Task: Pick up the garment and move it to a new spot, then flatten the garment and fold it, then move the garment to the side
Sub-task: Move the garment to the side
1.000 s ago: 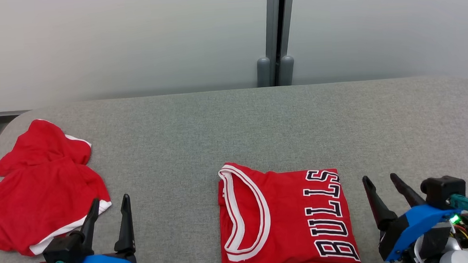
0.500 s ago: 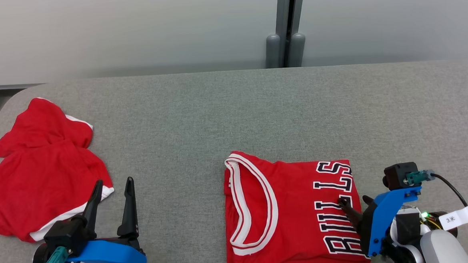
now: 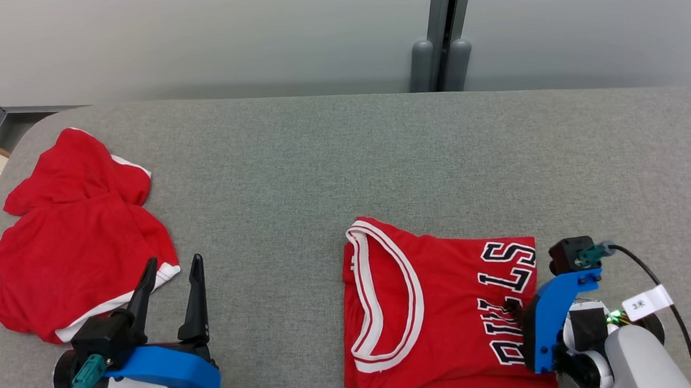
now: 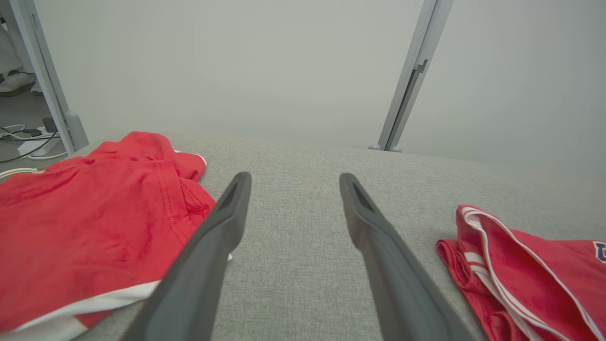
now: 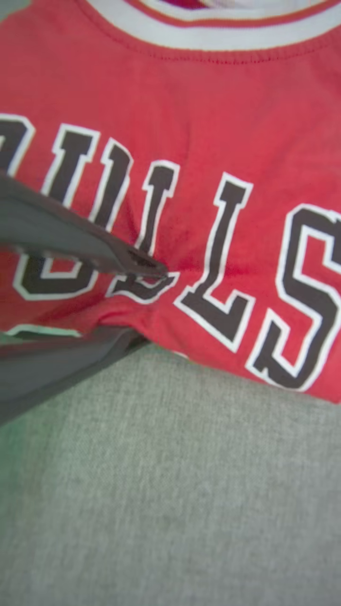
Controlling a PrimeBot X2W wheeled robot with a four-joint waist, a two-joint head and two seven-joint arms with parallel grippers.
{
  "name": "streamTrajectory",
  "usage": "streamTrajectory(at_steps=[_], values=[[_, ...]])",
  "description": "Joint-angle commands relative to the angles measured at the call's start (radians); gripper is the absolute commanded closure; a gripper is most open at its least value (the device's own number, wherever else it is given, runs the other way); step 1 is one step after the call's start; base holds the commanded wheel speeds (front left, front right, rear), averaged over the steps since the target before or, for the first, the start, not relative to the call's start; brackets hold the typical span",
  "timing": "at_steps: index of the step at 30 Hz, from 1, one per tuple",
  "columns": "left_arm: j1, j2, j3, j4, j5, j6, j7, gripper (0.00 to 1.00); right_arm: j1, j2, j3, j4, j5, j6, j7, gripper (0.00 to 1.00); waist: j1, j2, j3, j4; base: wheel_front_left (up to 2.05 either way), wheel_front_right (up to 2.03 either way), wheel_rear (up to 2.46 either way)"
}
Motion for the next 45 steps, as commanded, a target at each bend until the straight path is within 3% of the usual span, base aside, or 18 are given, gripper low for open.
streamTrajectory(at_steps=[1,5,12,17,18,25,33,38,43,44,45], values=[[-0.006,0.000,0.005,0.000,-0.001,0.000,-0.005,0.00,0.014,0.020,0.020,0.017,-0.019,0.003,0.006,1.00,0.0000,0.0000,0.000,-0.007,0.00,0.00,0.00],[0.002,-0.002,0.016,-0.006,-0.005,0.002,-0.007,0.00,-0.059,-0.018,0.053,-0.048,-0.083,0.002,-0.021,1.00,0.0000,0.0000,0.005,-0.031,0.00,0.00,0.00],[-0.017,-0.010,0.037,-0.048,-0.002,-0.001,-0.008,0.00,-0.249,-0.228,0.258,-0.130,-0.091,0.002,-0.044,1.00,0.0000,0.0000,0.063,-0.116,0.00,0.00,0.00],[-0.062,-0.015,0.050,-0.089,0.006,-0.011,-0.008,0.00,-0.396,-0.355,0.317,-0.122,-0.048,0.002,-0.063,1.00,0.0000,0.0000,0.141,-0.185,0.00,0.00,0.00],[-0.062,-0.015,0.050,-0.089,0.006,-0.011,-0.008,0.00,-0.396,-0.355,0.317,-0.122,-0.048,0.002,-0.063,1.00,0.0000,0.0000,0.141,-0.185,0.00,0.00,0.00],[-0.148,-0.010,0.044,-0.136,0.042,-0.022,-0.008,0.00,-0.517,-0.516,0.335,-0.069,-0.024,0.002,-0.111,1.00,0.0000,0.0000,0.252,-0.255,0.00,0.00,0.00],[-0.211,0.020,0.034,-0.176,0.065,-0.027,0.000,0.00,-0.584,-0.667,0.342,-0.016,0.011,0.002,-0.238,1.00,0.0000,0.0000,0.365,-0.297,0.00,0.00,0.00],[-0.233,0.039,0.034,-0.204,0.069,-0.025,0.018,0.00,-0.631,-0.726,0.319,0.036,-0.032,0.002,-0.329,1.00,0.0000,0.0000,0.417,-0.305,0.00,0.00,0.00],[-0.250,0.044,0.025,-0.212,0.070,-0.028,0.025,0.00,-0.656,-0.728,0.280,0.100,-0.074,0.002,-0.392,1.00,0.0000,0.0000,0.439,-0.298,0.00,0.00,0.00],[-0.254,0.043,0.022,-0.210,0.069,-0.028,0.025,0.00,-0.657,-0.724,0.271,0.112,-0.088,0.002,-0.407,0.78,0.0000,0.0000,0.440,-0.296,0.00,0.00,0.00],[-0.257,0.043,0.020,-0.207,0.067,-0.030,0.024,0.00,-0.657,-0.720,0.270,0.121,-0.103,0.002,-0.424,0.44,0.0000,0.0000,0.440,-0.293,0.00,0.00,0.00]])
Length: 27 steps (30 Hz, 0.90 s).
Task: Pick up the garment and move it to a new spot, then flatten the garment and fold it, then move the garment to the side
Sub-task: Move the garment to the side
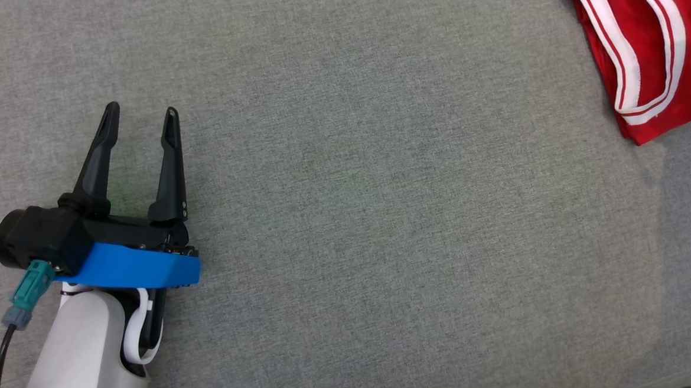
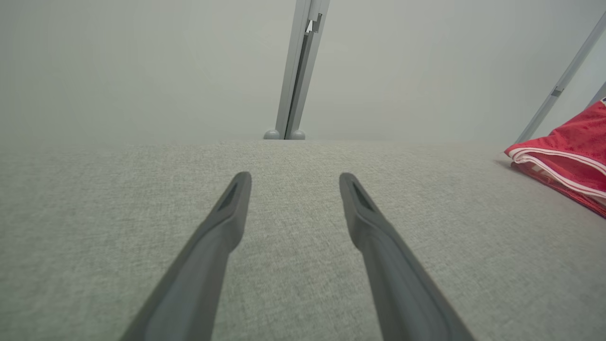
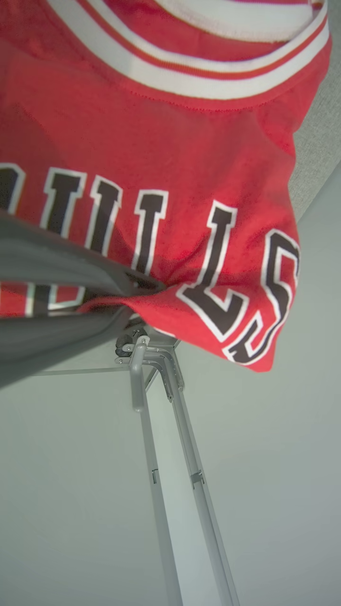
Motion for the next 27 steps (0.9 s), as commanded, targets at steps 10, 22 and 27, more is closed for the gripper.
streamTrajectory(at_steps=[10,22,27], values=[[0.029,-0.030,-0.012,0.061,-0.018,-0.002,-0.023,0.00,0.048,0.081,-0.050,0.029,-0.088,-0.001,-0.163,0.00,-0.0002,0.0000,-0.096,0.050,0.00,0.00,0.00],[0.198,-0.063,0.034,0.133,-0.033,0.008,-0.034,0.00,0.320,0.318,-0.192,-0.048,0.073,0.000,-0.353,0.00,-0.0002,0.0000,-0.347,0.099,0.00,0.00,0.00],[0.275,-0.070,0.068,0.134,-0.038,0.001,-0.035,0.00,0.489,0.428,-0.268,-0.150,0.140,0.000,-0.351,0.00,-0.0002,0.0000,-0.425,0.121,0.00,0.00,0.00]])
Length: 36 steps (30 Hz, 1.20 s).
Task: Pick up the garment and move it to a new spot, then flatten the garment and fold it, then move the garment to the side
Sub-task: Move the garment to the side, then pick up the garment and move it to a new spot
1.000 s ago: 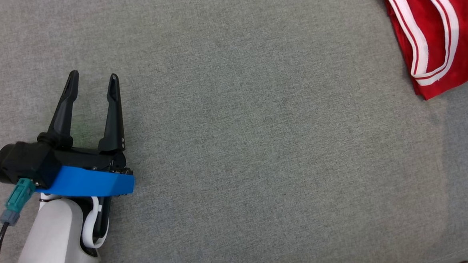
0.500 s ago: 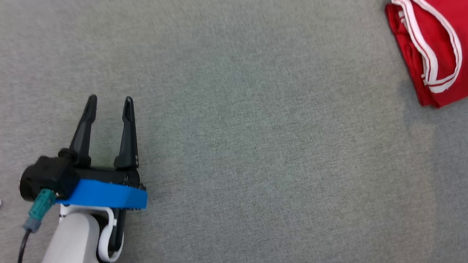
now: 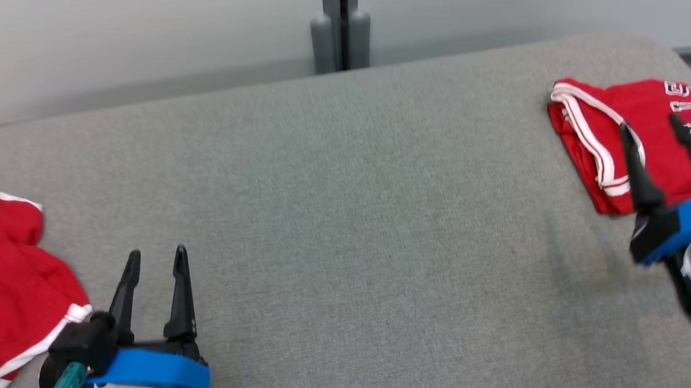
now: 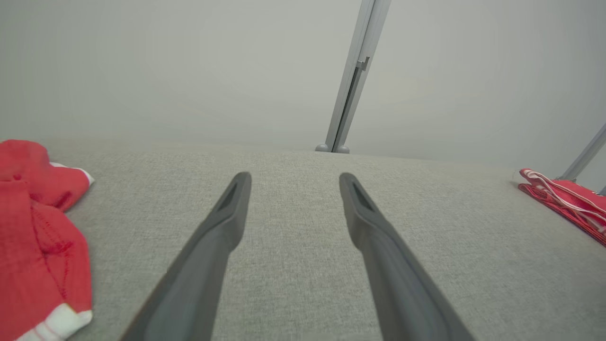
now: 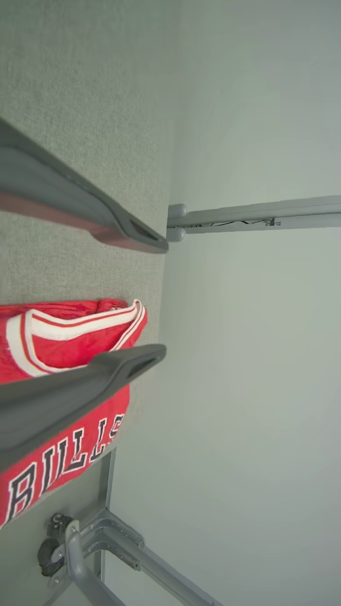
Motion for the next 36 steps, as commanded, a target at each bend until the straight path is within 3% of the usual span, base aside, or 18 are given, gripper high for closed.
streamTrajectory(at_steps=[1,9,19,36], values=[[0.020,-0.003,0.009,-0.001,0.003,0.000,-0.004,0.00,0.055,0.021,-0.008,-0.033,0.003,0.000,0.009,0.00,0.0003,-0.0001,-0.059,0.027,0.00,0.00,0.00],[0.104,-0.014,0.039,-0.005,0.016,0.010,-0.004,0.00,0.269,0.141,-0.035,-0.209,-0.012,0.000,0.068,0.00,0.0003,-0.0001,-0.137,0.054,0.00,0.00,0.00],[0.146,-0.020,0.037,0.011,0.011,0.009,-0.004,0.00,0.427,0.248,-0.073,-0.331,-0.050,0.000,0.114,0.00,0.0003,-0.0001,-0.196,0.085,0.00,0.00,0.00],[0.126,-0.008,0.012,0.024,0.010,0.016,0.019,0.00,0.462,0.290,-0.075,-0.354,-0.061,0.000,0.128,0.00,0.0003,-0.0001,-0.194,0.087,0.00,0.00,0.00]])
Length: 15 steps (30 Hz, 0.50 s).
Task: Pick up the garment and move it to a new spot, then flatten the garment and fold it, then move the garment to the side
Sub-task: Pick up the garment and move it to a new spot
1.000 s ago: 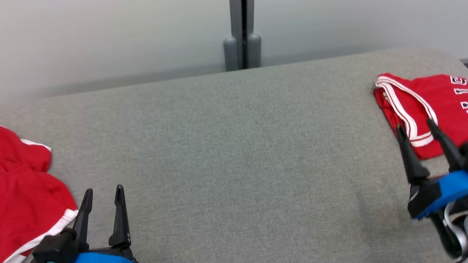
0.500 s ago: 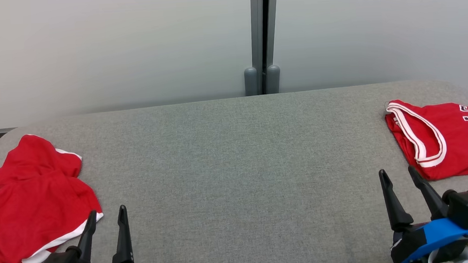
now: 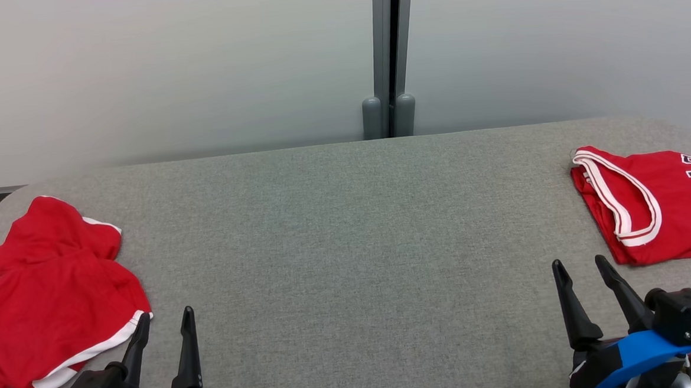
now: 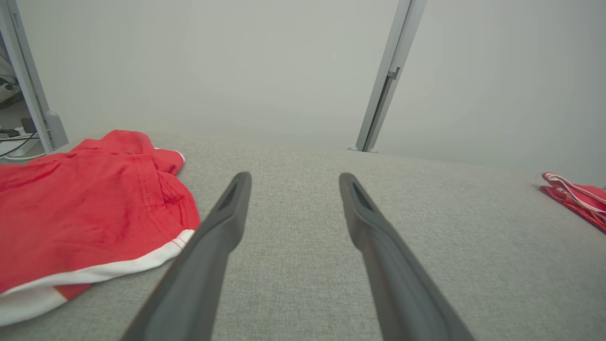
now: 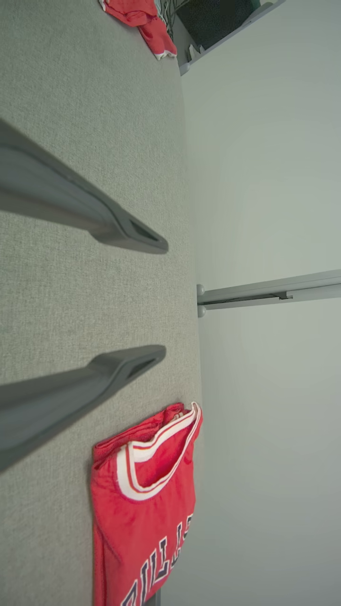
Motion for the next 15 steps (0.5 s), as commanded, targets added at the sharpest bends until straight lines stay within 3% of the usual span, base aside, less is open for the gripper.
streamTrajectory(at_steps=[1,10,15], values=[[-0.017,0.004,-0.002,0.000,-0.001,0.004,-0.003,0.00,0.002,0.000,0.004,-0.001,-0.003,0.000,-0.001,0.00,0.0000,0.0000,0.000,-0.001,0.00,0.00,0.00],[-0.023,0.009,-0.011,0.004,-0.002,0.005,-0.004,0.00,-0.006,-0.008,0.010,0.005,-0.003,0.000,-0.002,0.00,0.0000,0.0000,-0.001,0.011,0.00,0.00,0.00],[-0.023,0.011,-0.012,-0.003,-0.008,0.010,-0.005,0.00,-0.001,0.003,0.016,0.005,0.002,0.000,-0.005,0.00,0.0000,0.0000,0.003,0.066,0.00,0.00,0.00]])
